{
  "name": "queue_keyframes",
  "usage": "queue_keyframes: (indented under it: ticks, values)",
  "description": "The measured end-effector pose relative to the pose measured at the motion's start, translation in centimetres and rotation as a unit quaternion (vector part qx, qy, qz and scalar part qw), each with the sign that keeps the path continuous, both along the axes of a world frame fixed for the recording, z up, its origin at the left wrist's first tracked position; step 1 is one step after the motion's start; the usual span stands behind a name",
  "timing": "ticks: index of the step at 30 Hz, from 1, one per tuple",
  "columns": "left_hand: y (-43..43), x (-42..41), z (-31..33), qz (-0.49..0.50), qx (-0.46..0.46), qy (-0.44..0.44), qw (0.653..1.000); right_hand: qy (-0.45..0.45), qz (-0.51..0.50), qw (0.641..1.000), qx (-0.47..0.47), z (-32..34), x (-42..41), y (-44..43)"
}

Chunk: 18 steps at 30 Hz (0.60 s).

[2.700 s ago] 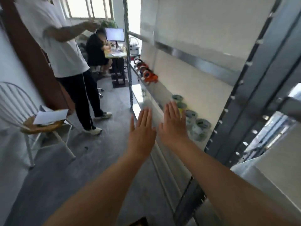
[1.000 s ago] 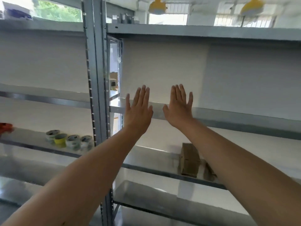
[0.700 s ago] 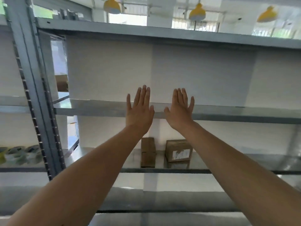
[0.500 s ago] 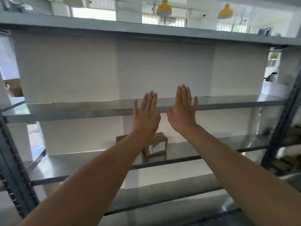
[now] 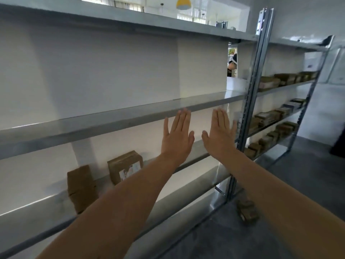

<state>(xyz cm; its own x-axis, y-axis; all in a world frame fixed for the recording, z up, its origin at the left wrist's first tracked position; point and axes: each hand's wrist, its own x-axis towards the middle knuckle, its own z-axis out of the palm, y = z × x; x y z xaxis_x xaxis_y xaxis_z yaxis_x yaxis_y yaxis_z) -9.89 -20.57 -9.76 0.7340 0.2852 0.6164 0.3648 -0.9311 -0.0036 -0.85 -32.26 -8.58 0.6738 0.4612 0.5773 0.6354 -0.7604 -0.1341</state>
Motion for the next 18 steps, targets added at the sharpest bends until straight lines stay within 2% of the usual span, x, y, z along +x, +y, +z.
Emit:
queue_keyframes:
  ticks: [5, 12, 18]
  values:
    - [-1.0, 4.1, -2.6, -0.068, -0.034, 0.023, 0.997, -0.015, -0.035, 0.996, -0.075, -0.9, 1.8, -1.2]
    - [-1.0, 8.0, -1.6, -0.166, -0.095, -0.009, 0.981, 0.019, -0.132, 0.987, -0.093, -0.6, 3.8, -2.6]
    - [-0.4, 9.9, -1.6, -0.245, -0.098, -0.018, 0.964, 0.029, -0.196, 0.974, -0.106, -1.7, 3.8, -3.2]
